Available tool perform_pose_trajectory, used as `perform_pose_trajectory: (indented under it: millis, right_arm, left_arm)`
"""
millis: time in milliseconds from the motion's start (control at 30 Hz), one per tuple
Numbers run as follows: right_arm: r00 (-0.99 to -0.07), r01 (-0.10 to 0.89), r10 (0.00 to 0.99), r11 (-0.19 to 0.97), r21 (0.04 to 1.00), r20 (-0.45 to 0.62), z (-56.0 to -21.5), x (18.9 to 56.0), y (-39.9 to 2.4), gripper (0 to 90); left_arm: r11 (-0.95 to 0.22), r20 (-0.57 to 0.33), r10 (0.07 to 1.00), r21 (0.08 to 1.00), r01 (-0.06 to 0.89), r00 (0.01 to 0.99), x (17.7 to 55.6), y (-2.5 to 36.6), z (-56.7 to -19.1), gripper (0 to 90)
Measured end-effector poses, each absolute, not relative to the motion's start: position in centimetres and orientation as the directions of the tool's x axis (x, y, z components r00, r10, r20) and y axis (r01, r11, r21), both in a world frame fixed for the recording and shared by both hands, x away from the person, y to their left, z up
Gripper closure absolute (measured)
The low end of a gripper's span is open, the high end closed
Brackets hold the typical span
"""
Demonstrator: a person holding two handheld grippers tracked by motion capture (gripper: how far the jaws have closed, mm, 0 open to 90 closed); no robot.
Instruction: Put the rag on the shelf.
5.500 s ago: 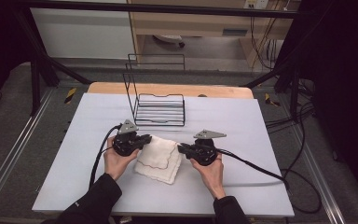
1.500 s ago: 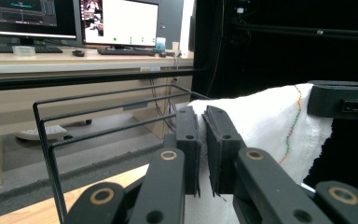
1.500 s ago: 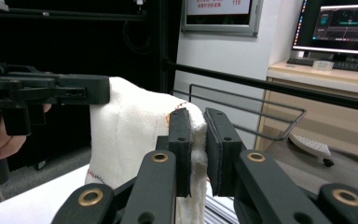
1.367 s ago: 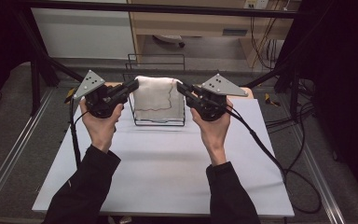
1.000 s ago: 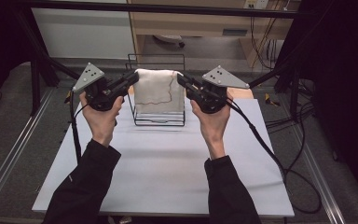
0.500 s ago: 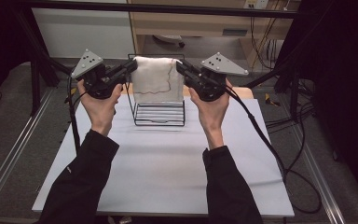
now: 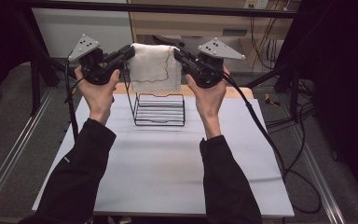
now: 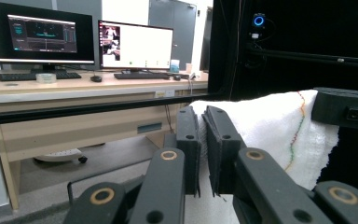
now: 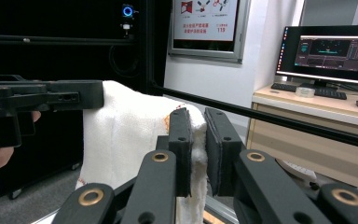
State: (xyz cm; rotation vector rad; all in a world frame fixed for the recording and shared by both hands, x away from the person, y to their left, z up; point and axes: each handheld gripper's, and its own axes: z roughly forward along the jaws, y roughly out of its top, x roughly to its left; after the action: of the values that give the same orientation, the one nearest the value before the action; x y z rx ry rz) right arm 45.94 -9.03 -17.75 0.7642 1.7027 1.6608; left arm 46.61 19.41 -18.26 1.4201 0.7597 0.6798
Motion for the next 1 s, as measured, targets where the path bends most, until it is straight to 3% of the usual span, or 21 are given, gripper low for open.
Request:
perform_pose_trajectory:
  millis: [1000]
  right_arm:
    - [-0.621,-0.034,0.783,0.02,0.999,-0.036,-15.3,49.9,-8.1,81.8]
  left_arm:
    - [0.037,-0.042,0.824,0.999,0.019,0.565,50.1,19.7,-15.3,84.4]
